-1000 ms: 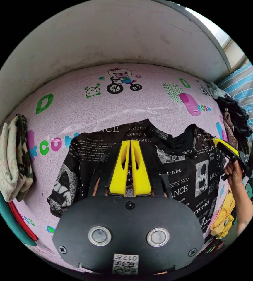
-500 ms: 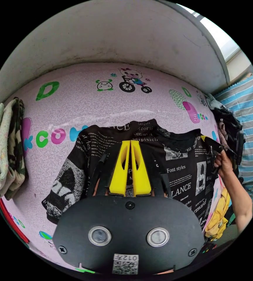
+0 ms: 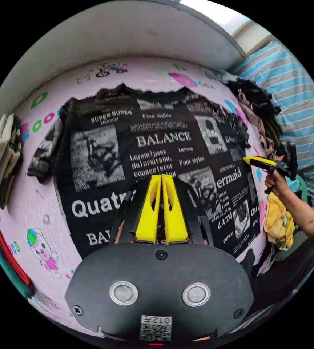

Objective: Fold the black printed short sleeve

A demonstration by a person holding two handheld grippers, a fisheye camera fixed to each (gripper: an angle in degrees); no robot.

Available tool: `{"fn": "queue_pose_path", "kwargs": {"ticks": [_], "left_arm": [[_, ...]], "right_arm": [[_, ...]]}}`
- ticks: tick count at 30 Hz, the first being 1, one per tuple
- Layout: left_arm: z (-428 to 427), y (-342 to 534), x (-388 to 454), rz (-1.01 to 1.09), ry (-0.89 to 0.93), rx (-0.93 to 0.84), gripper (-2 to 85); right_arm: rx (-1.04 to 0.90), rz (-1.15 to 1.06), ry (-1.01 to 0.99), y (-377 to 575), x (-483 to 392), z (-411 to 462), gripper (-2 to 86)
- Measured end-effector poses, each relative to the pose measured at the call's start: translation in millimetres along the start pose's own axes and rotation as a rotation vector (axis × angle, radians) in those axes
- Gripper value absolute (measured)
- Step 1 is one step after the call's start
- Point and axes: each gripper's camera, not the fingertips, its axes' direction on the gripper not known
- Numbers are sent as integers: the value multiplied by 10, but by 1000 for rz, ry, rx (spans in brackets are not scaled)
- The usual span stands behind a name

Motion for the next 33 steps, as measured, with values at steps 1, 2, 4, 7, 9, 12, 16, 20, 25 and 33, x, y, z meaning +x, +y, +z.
{"fn": "queue_pose_path", "kwargs": {"ticks": [1,2,4,7,9,12,16,20,25,33], "left_arm": [[3,9,45,0,10,7,7],[-2,-31,160,21,39,28,7],[7,-221,399,77,65,46,7],[91,-717,970,218,128,54,9],[192,-1149,1542,349,175,32,12],[286,-1592,2270,510,140,39,22],[486,-2016,2988,644,83,-20,52],[810,-2312,3598,712,1,-99,88],[1143,-2406,4067,745,-81,-151,100],[1408,-2376,4303,801,-227,-238,31]], "right_arm": [[70,74,-6,120,155,-102,-6],[106,123,-9,175,249,-158,-5],[241,366,-107,424,726,-385,2],[304,590,-225,667,1311,-510,37],[345,728,-341,801,1616,-505,49],[360,867,-468,919,1935,-408,68],[382,905,-512,896,2166,-358,73],[375,884,-534,873,2315,-332,47],[409,832,-571,959,2420,-315,0],[423,767,-521,1004,2332,-441,-3]]}}
